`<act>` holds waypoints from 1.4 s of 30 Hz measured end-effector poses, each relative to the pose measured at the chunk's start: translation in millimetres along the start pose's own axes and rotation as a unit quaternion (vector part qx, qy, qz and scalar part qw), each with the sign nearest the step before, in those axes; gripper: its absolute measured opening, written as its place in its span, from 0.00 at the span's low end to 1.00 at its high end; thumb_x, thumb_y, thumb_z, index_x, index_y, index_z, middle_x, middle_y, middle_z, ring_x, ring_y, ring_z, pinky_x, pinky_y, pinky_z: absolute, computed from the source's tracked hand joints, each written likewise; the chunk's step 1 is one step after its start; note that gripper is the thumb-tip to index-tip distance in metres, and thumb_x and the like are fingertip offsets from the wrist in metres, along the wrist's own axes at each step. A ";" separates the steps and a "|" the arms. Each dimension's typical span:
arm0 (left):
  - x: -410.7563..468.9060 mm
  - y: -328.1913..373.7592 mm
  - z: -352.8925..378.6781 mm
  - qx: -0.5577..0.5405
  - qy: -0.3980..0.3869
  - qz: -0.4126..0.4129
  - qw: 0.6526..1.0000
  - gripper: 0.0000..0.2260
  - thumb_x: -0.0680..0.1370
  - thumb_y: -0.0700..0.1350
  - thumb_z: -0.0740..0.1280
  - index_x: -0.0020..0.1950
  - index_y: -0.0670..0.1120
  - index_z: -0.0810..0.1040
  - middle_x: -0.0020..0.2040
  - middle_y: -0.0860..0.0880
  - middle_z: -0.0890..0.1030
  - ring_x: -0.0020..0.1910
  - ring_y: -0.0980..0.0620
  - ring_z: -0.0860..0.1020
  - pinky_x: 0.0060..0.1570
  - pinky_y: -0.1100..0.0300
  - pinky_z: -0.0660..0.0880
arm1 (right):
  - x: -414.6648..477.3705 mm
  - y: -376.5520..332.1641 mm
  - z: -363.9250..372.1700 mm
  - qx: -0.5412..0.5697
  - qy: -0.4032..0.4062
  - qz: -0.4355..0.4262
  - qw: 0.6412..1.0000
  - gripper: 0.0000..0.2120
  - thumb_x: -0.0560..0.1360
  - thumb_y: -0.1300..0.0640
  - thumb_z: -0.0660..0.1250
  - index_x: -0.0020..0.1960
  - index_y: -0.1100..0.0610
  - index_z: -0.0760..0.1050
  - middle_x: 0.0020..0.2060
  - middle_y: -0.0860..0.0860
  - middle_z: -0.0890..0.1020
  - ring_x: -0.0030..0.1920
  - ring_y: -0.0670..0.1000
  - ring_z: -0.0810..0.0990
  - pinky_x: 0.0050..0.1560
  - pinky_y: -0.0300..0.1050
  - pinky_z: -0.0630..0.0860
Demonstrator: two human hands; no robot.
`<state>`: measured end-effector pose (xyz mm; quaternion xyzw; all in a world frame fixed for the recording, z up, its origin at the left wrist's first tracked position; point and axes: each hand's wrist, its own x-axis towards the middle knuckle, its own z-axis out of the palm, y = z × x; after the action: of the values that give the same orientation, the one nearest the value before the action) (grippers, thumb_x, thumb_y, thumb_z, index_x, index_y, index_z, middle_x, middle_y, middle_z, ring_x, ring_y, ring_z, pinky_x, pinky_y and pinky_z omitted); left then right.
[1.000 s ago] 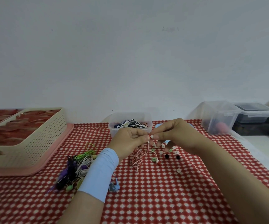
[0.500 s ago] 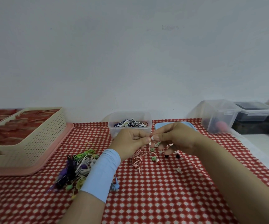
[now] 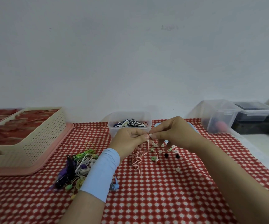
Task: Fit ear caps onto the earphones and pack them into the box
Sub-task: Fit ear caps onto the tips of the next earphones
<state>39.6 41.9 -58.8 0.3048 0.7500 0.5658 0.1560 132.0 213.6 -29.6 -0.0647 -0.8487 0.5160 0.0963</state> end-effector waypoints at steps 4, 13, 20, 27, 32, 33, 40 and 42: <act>-1.9 1.8 0.2 -0.021 0.013 0.005 1.000 0.04 0.77 0.40 0.71 0.47 0.49 0.83 0.37 0.50 0.85 0.32 0.59 0.77 0.36 0.70 0.74 | -0.5 -0.4 0.6 0.060 -0.015 0.027 0.998 0.05 0.74 0.61 0.76 0.49 0.56 0.88 0.40 0.54 0.88 0.35 0.50 0.83 0.35 0.47 0.83; -2.1 1.5 -1.6 -0.011 -0.003 0.018 1.000 0.05 0.76 0.39 0.71 0.50 0.45 0.84 0.35 0.55 0.85 0.31 0.62 0.77 0.38 0.71 0.75 | 0.3 3.9 0.0 0.173 -0.061 0.087 0.979 0.07 0.74 0.65 0.74 0.48 0.56 0.88 0.40 0.56 0.86 0.35 0.50 0.82 0.32 0.42 0.81; 0.1 -4.0 -4.7 0.009 0.007 0.012 1.000 0.04 0.76 0.41 0.72 0.49 0.46 0.85 0.42 0.46 0.86 0.33 0.57 0.78 0.38 0.66 0.74 | -2.0 1.3 -0.6 0.118 -0.068 0.053 0.989 0.08 0.76 0.63 0.73 0.54 0.60 0.86 0.42 0.56 0.87 0.37 0.49 0.83 0.36 0.43 0.83; -2.1 -1.7 -5.6 0.010 -0.017 0.022 1.000 0.06 0.76 0.39 0.72 0.48 0.50 0.85 0.41 0.50 0.87 0.35 0.56 0.79 0.44 0.62 0.79 | -1.4 4.0 -0.3 0.140 -0.078 0.085 0.983 0.07 0.76 0.62 0.72 0.52 0.59 0.87 0.42 0.57 0.87 0.37 0.49 0.82 0.37 0.42 0.83; -3.6 -1.8 -1.8 0.008 -0.013 0.029 0.999 0.07 0.76 0.39 0.72 0.50 0.51 0.84 0.42 0.50 0.87 0.40 0.54 0.82 0.47 0.62 0.80 | -0.4 5.7 -1.1 0.162 -0.082 0.104 0.978 0.06 0.76 0.63 0.72 0.50 0.60 0.87 0.41 0.56 0.87 0.36 0.48 0.82 0.37 0.42 0.82; -3.4 -2.0 -1.1 0.007 -0.010 0.029 0.999 0.07 0.76 0.39 0.71 0.51 0.50 0.84 0.43 0.50 0.87 0.41 0.53 0.82 0.48 0.62 0.80 | -0.2 6.2 -1.1 0.163 -0.079 0.104 0.978 0.06 0.76 0.63 0.72 0.49 0.60 0.87 0.41 0.56 0.87 0.36 0.48 0.82 0.36 0.42 0.82; -1.9 -1.1 3.0 0.038 0.001 0.045 0.998 0.07 0.75 0.38 0.72 0.49 0.50 0.84 0.44 0.54 0.86 0.42 0.63 0.83 0.43 0.72 0.76 | 1.4 6.5 -0.4 0.143 -0.060 0.121 0.980 0.04 0.75 0.62 0.74 0.47 0.59 0.88 0.43 0.58 0.88 0.35 0.50 0.83 0.35 0.44 0.82; -0.7 -2.1 3.7 0.054 0.008 0.048 0.997 0.06 0.75 0.39 0.72 0.50 0.48 0.84 0.43 0.56 0.85 0.42 0.64 0.83 0.44 0.73 0.76 | 1.6 7.0 1.8 0.145 -0.052 0.133 0.979 0.04 0.75 0.62 0.74 0.47 0.59 0.88 0.42 0.58 0.87 0.34 0.49 0.82 0.34 0.44 0.82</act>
<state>41.6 43.8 -62.0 0.3436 0.7656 0.5335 0.1058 130.1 215.6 -36.5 -0.1349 -0.7523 0.6447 -0.0093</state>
